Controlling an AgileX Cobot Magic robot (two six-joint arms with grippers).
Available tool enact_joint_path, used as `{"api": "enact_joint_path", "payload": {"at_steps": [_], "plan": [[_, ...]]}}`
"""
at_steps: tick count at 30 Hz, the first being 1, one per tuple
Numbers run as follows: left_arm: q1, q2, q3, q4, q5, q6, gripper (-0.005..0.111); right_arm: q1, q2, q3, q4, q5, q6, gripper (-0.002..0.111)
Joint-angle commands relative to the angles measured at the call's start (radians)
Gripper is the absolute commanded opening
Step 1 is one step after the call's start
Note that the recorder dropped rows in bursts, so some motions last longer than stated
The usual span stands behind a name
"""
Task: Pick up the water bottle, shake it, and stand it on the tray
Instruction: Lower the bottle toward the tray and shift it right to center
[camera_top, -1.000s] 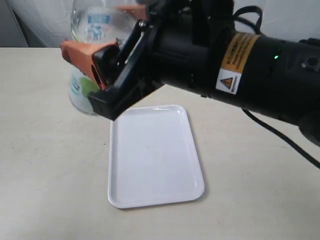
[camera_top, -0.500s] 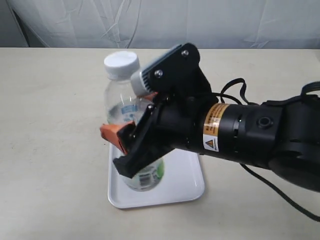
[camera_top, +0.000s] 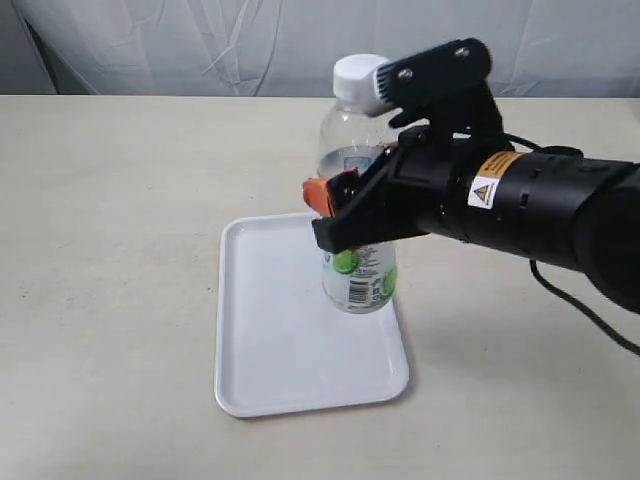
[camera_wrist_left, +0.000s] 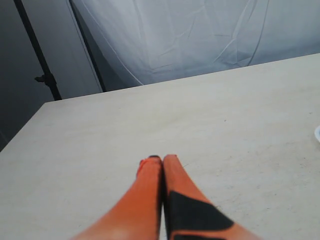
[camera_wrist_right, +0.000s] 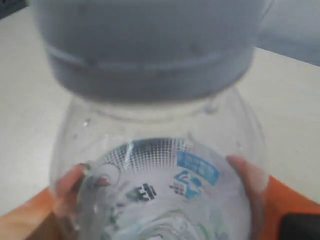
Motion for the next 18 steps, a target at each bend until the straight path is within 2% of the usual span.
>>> {"api": "enact_joint_path", "payload": {"at_steps": [1, 3, 6, 8, 11, 14, 16, 18], "plan": [[0.000, -0.005, 0.004, -0.001, 0.002, -0.002, 0.000, 0.133, -0.011, -0.007, 0.070, -0.084, -0.020, -0.001], [0.000, -0.005, 0.004, -0.001, 0.002, -0.002, 0.000, 0.237, -0.009, -0.007, 0.019, -0.088, -0.030, -0.001], [0.000, -0.005, 0.004, -0.001, 0.002, -0.002, 0.000, 0.299, -0.009, -0.007, -0.015, -0.085, -0.121, -0.001], [0.000, -0.005, 0.004, -0.001, 0.002, -0.004, 0.000, 0.264, -0.011, -0.007, 0.054, -0.085, -0.213, -0.001], [0.000, -0.005, 0.004, -0.001, 0.002, -0.004, 0.000, 0.131, -0.011, -0.007, 0.245, -0.100, -0.328, -0.001], [0.000, -0.005, 0.004, -0.001, 0.002, -0.004, 0.000, 0.048, -0.013, -0.007, 0.368, -0.137, -0.333, -0.001], [0.000, -0.005, 0.004, -0.001, 0.002, -0.002, 0.000, 0.069, -0.013, -0.007, 0.361, -0.132, -0.290, -0.001], [0.000, -0.005, 0.004, -0.001, 0.002, -0.002, 0.000, 0.141, -0.011, -0.007, 0.295, -0.114, -0.252, -0.001]]}}
